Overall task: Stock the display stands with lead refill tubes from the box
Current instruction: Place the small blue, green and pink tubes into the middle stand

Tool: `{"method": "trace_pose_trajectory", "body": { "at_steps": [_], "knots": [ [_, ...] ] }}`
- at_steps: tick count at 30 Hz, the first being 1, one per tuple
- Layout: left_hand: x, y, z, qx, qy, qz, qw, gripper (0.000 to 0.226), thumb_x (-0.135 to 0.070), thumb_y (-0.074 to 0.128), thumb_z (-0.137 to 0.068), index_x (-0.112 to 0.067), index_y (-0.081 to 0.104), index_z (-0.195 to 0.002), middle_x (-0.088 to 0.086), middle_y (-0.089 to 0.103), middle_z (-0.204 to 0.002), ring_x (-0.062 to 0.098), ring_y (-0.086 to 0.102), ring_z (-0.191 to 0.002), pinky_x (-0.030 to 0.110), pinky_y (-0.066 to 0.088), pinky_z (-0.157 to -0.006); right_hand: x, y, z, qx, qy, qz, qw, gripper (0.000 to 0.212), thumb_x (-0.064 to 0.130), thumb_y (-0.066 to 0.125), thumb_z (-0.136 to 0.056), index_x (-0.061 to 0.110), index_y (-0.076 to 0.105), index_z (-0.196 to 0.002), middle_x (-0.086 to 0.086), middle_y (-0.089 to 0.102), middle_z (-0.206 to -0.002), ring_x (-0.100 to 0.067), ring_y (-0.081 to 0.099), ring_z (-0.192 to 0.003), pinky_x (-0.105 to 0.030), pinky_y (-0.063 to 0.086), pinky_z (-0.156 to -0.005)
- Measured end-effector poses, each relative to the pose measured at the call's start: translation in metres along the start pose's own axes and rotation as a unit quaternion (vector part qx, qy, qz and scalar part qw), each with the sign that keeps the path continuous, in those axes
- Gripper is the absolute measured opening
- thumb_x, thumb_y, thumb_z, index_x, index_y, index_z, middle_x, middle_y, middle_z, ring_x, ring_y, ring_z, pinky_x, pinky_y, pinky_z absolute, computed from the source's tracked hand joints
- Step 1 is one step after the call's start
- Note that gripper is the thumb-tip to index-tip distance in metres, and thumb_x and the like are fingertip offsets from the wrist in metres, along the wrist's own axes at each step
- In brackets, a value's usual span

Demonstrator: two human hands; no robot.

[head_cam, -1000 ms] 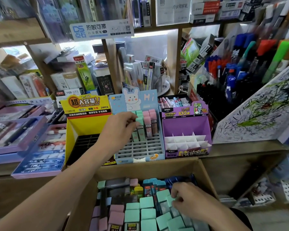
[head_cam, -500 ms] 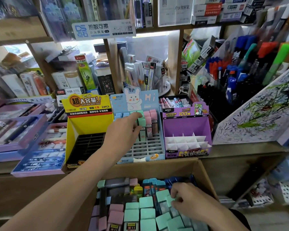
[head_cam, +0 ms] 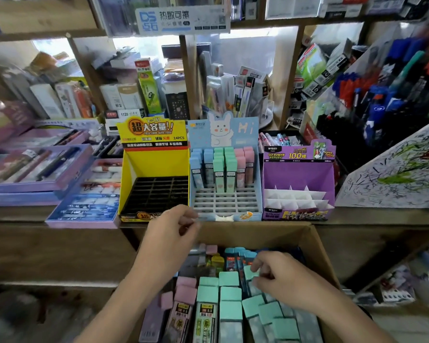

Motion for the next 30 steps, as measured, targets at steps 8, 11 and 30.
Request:
{"method": "trace_pose_trajectory", "body": {
  "at_steps": [8,11,30],
  "knots": [
    [0.077,0.028,0.078,0.057,-0.229,0.135,0.962,0.025,-0.030,0.068,-0.092,-0.033,0.060,-0.115,-0.012,0.071,-0.104,0.004,0.064,-0.101,0.027,0.050,-0.087,0.043,0.018,-0.021,0.022,-0.035,0.026,0.999,0.030,0.036,0.070,-0.094,0.028,0.067,-0.123,0.012,0.068,-0.109,-0.002,0.065,-0.100,-0.030,0.058,-0.090],
    [0.085,0.038,0.097,0.082,-0.292,0.233,0.924,0.022,-0.025,0.068,-0.093,-0.043,0.058,-0.100,-0.030,0.072,-0.094,0.000,0.063,-0.104,0.029,0.049,-0.091,0.054,0.028,-0.037,0.013,-0.014,-0.039,0.999,0.050,0.028,0.071,-0.094,0.016,0.057,-0.140,0.002,0.065,-0.124,-0.014,0.064,-0.114,-0.033,0.054,-0.101],
    [0.102,0.050,0.096,0.021,-0.403,0.475,0.782,0.025,0.004,0.053,-0.093,-0.004,0.068,-0.112,0.021,0.077,-0.098,0.036,0.076,-0.089,0.040,0.059,-0.074,0.045,0.076,-0.089,-0.027,0.157,-0.248,0.956,0.024,0.001,0.056,-0.091,-0.008,0.066,-0.111,-0.027,0.066,-0.121,-0.041,0.059,-0.116,-0.048,0.048,-0.105]
  ]
}}
Point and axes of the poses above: each hand's wrist, its own z-axis away from the middle knuckle, its own y-axis out of the palm, x = y × z, the point moved 8 cm from there along -z, towards the middle knuckle
